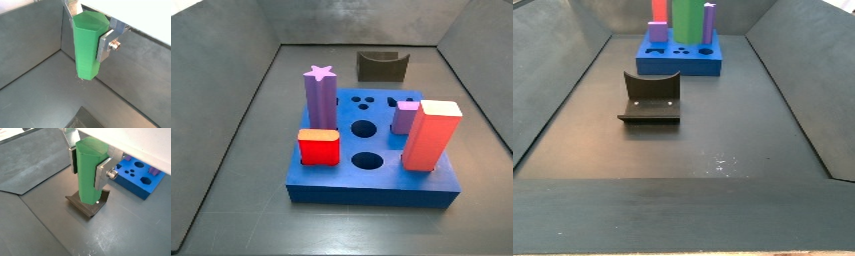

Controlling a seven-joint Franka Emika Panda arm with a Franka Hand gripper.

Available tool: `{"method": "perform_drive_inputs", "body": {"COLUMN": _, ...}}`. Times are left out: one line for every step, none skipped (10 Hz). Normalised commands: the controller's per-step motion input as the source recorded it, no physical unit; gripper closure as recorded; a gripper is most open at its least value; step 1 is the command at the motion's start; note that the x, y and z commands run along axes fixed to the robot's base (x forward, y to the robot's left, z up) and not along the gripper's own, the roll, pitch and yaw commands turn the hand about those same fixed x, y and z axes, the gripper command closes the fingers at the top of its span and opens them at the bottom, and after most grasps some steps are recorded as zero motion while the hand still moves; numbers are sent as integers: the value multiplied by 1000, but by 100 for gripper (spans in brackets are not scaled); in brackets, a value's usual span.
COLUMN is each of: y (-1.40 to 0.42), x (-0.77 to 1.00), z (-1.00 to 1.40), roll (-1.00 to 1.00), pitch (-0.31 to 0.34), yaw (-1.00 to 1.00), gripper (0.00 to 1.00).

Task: Pick up the hexagon object. Move up. Move to above the board. Insert the hexagon object.
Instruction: Move to above the board.

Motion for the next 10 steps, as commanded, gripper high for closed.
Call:
{"method": "perform_drive_inputs", "body": {"y": -1000, "x": -136, "z": 161, "roll": 40, "pitch": 325, "yaw": -16, "gripper": 100}}
{"method": "perform_drive_inputs", "body": {"y": -1000, "x": -135, "z": 152, "roll": 47, "pitch": 292, "yaw": -15, "gripper": 100}}
{"method": "perform_drive_inputs", "body": {"y": -1000, "x": -141, "z": 157, "roll": 57, "pitch": 160, "yaw": -7, "gripper": 100}}
{"method": "perform_drive_inputs", "body": {"y": -1000, "x": -140, "z": 153, "roll": 23, "pitch": 81, "yaw": 0, "gripper": 100}}
{"method": "perform_drive_inputs", "body": {"y": -1000, "x": -142, "z": 153, "roll": 29, "pitch": 51, "yaw": 4, "gripper": 100}}
{"method": "perform_drive_inputs", "body": {"y": -1000, "x": -147, "z": 157, "roll": 34, "pitch": 14, "yaw": 5, "gripper": 100}}
{"method": "perform_drive_inputs", "body": {"y": -1000, "x": -148, "z": 157, "roll": 32, "pitch": 15, "yaw": 7, "gripper": 100}}
{"method": "perform_drive_inputs", "body": {"y": -1000, "x": -148, "z": 159, "roll": 22, "pitch": 16, "yaw": 10, "gripper": 100}}
{"method": "perform_drive_inputs", "body": {"y": -1000, "x": -148, "z": 160, "roll": 12, "pitch": 13, "yaw": 9, "gripper": 100}}
{"method": "perform_drive_inputs", "body": {"y": -1000, "x": -153, "z": 162, "roll": 1, "pitch": 7, "yaw": 5, "gripper": 100}}
